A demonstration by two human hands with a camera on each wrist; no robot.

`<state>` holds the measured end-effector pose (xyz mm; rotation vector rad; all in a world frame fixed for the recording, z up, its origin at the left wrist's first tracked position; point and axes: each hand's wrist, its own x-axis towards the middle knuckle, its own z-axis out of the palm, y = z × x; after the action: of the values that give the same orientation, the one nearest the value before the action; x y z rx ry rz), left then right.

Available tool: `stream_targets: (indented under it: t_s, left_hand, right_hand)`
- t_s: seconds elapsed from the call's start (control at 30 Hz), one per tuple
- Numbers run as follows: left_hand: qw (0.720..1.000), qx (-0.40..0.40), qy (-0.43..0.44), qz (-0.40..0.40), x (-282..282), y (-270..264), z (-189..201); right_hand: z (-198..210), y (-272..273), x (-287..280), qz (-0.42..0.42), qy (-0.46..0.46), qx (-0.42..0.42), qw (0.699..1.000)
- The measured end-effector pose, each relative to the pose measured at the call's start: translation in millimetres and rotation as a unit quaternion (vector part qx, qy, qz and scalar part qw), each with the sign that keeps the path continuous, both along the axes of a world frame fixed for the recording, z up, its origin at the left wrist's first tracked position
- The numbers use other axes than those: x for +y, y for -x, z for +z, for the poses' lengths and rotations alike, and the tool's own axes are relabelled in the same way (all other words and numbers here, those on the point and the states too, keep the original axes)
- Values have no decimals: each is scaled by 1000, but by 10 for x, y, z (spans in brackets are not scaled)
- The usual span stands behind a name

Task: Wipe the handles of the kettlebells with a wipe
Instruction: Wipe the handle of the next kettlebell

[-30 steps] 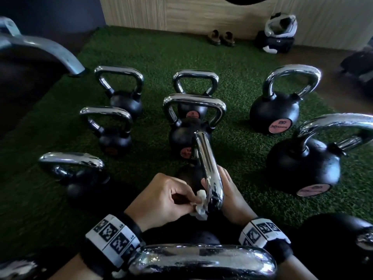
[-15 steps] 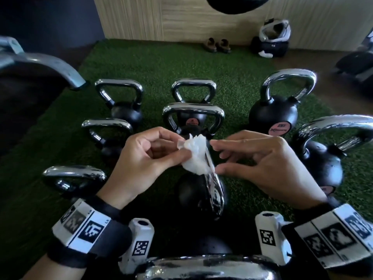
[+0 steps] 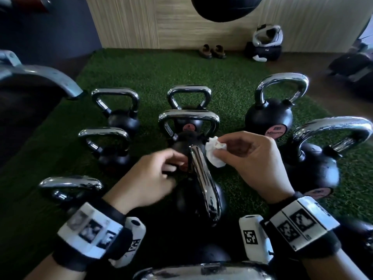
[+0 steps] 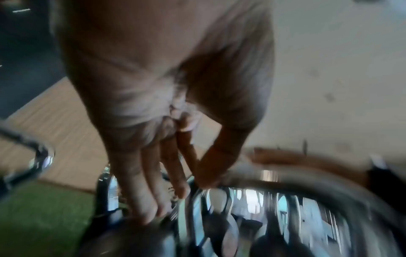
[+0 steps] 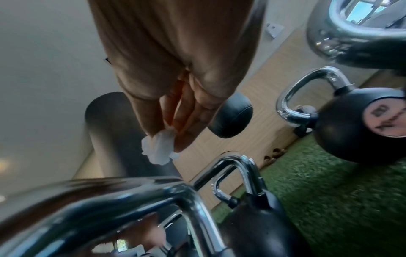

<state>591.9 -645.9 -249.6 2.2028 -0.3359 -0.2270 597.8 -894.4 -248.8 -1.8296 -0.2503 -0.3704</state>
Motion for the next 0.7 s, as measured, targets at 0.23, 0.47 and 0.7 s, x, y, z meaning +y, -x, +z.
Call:
stream_targets:
  t_s: [0.23,0.47,0.7]
  left_hand:
    - [970,-39,-201,-128,-232,92,-1018]
    - [965,-132,-214,-75,-485,28,-1168]
    - [977,-126,-146,-91,-365,-71,-1022]
  right_hand:
    - [-470,-156,-153,-74,128,83,985]
    - [-699,-351,-82,-72,127,141,979]
    - [-795,-450,47,-46,98,161,981]
